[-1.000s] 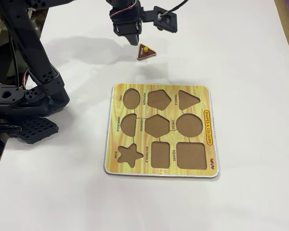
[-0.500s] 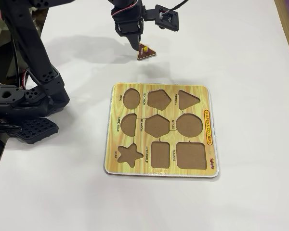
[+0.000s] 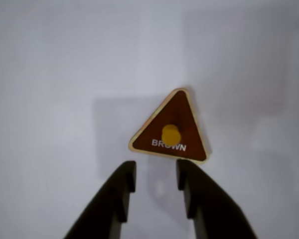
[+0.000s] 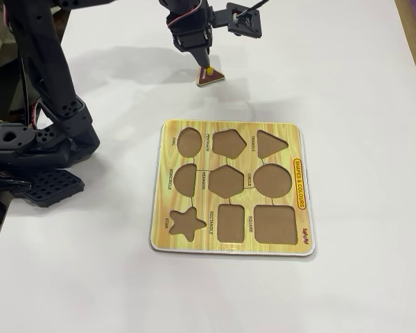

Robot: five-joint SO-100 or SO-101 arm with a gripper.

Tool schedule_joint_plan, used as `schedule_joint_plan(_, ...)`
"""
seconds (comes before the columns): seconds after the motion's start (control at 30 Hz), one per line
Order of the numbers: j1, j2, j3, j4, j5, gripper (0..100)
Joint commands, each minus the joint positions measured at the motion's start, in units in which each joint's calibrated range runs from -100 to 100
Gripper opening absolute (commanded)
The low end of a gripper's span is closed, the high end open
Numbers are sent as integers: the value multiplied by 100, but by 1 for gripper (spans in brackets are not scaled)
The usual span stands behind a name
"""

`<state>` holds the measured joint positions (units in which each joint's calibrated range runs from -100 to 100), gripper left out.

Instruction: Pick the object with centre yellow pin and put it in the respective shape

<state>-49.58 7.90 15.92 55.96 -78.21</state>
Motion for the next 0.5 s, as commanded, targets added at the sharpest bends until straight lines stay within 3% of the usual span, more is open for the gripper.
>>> schedule_joint_plan(0.0,75,-29,-270,-64,-19,10)
schedule_joint_plan(0.47,173,222,-261,-64,18,10)
